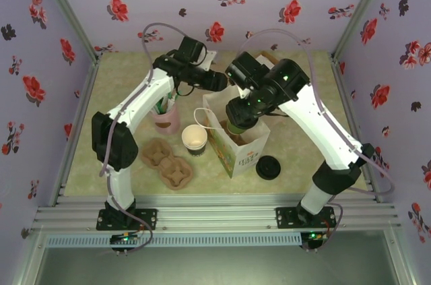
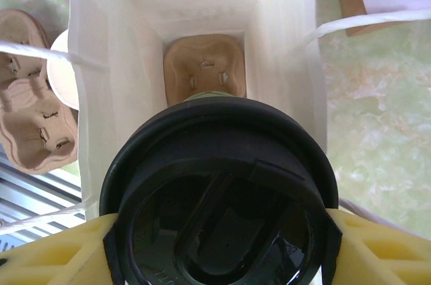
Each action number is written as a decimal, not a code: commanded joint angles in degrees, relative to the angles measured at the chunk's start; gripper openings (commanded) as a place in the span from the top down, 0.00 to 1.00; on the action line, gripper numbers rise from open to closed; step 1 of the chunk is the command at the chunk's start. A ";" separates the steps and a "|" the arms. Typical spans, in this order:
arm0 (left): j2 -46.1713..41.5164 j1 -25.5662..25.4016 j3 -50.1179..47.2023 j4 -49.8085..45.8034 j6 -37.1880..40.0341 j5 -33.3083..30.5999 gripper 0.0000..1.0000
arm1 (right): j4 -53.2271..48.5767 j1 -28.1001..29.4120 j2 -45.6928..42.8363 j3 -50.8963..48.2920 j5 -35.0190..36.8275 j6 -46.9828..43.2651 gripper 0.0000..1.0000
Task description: Pack the takeout coffee
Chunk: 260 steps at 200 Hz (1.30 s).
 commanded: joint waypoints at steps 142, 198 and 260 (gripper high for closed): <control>-6.06 1.94 -3.69 3.06 -0.95 0.54 0.25 | -10.52 2.74 2.80 -7.52 3.00 1.11 0.33; -7.46 2.60 -5.44 3.82 -1.13 0.54 0.25 | -10.31 2.81 4.45 -8.29 2.73 1.02 0.33; -8.69 2.78 -6.58 4.61 -1.48 0.52 0.24 | -8.83 2.65 4.00 -11.66 1.73 0.75 0.33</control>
